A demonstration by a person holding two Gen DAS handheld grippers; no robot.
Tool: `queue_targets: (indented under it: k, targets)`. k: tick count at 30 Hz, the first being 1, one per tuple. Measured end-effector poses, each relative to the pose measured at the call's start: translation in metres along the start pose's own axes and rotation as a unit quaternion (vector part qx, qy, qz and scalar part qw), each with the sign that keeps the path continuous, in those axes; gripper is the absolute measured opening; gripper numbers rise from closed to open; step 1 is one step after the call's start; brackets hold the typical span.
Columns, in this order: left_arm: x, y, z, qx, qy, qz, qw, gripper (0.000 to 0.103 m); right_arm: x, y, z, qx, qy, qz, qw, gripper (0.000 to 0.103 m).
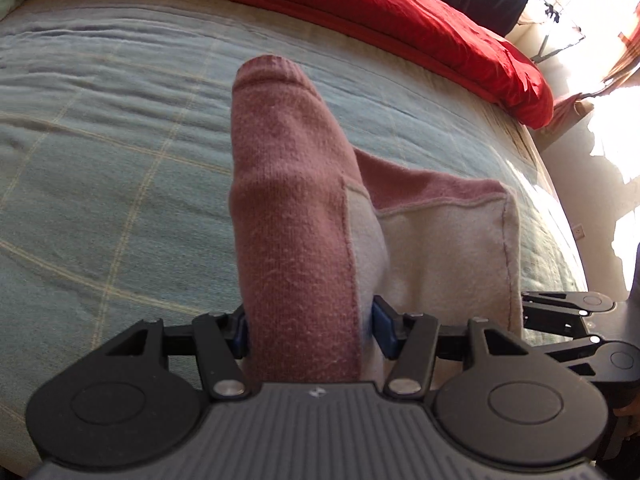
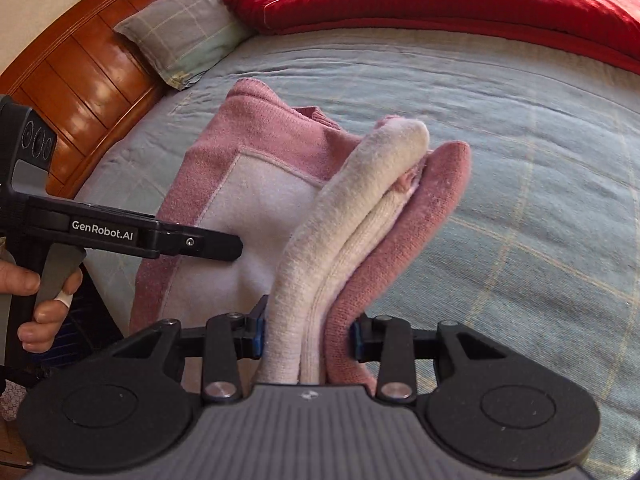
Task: Fold clothes
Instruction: 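Lift the gripped edge with the right gripper and fold it over, then lay the folded edge down onto the bundle and open the right gripper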
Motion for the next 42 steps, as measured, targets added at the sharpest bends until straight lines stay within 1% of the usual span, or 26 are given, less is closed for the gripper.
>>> queue_targets:
  k: [6, 10, 14, 17, 20, 23, 26, 29, 32, 34, 40, 42]
  targets:
    - [0.002, 0.072, 0.045, 0.030, -0.028, 0.023, 0.9989, 0.056, 0.026, 0.067, -0.041, 0.029, 0.011, 0.011, 0.999, 0.042]
    - [0.008, 0.120, 0.068, 0.047, -0.042, 0.037, 0.9973, 0.056, 0.039, 0.114, -0.069, 0.036, 0.017, 0.027, 0.999, 0.042]
    - [0.020, 0.156, 0.078, 0.062, -0.052, 0.044, 0.9958, 0.056, 0.049, 0.156, -0.094, 0.035, 0.018, 0.051, 0.998, 0.042]
    - [0.029, 0.177, 0.083, 0.072, -0.057, 0.044, 0.9948, 0.056, 0.057, 0.177, -0.112, 0.035, 0.018, 0.058, 0.998, 0.042]
    - [0.037, 0.196, 0.084, 0.081, -0.063, 0.044, 0.9937, 0.056, 0.066, 0.186, -0.130, 0.037, 0.020, 0.050, 0.998, 0.042]
    - [0.046, 0.213, 0.083, 0.079, -0.072, 0.050, 0.9930, 0.056, 0.077, 0.191, -0.145, 0.033, 0.014, 0.041, 0.999, 0.042]
    - [0.054, 0.225, 0.080, 0.085, -0.072, 0.053, 0.9924, 0.056, 0.087, 0.196, -0.159, 0.032, 0.015, 0.029, 0.999, 0.042]
    - [0.060, 0.233, 0.080, 0.092, -0.067, 0.055, 0.9919, 0.056, 0.092, 0.200, -0.167, 0.040, 0.023, 0.009, 0.999, 0.043]
    - [0.063, 0.241, 0.086, 0.099, -0.075, 0.053, 0.9909, 0.056, 0.092, 0.208, -0.174, 0.056, 0.027, 0.002, 0.998, 0.043]
    - [0.064, 0.251, 0.088, 0.100, -0.077, 0.067, 0.9898, 0.056, 0.092, 0.212, -0.181, 0.066, 0.034, -0.006, 0.997, 0.043]
    - [0.063, 0.272, 0.088, 0.095, -0.084, 0.091, 0.9878, 0.056, 0.098, 0.228, -0.193, 0.064, 0.024, -0.003, 0.998, 0.044]
    - [0.067, 0.274, 0.091, 0.092, -0.091, 0.095, 0.9870, 0.056, 0.101, 0.234, -0.190, 0.073, 0.022, -0.002, 0.997, 0.046]
Point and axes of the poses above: each gripper's, at about its wrist camera, not at the fingertips, and z roughly against the way its jaws point, y to its left, x to its top, the point moved 3 cm from there along -z, roughly the way its jaws point, and after that the axes turned 8 degrees about -x, right-handed, at the moved point
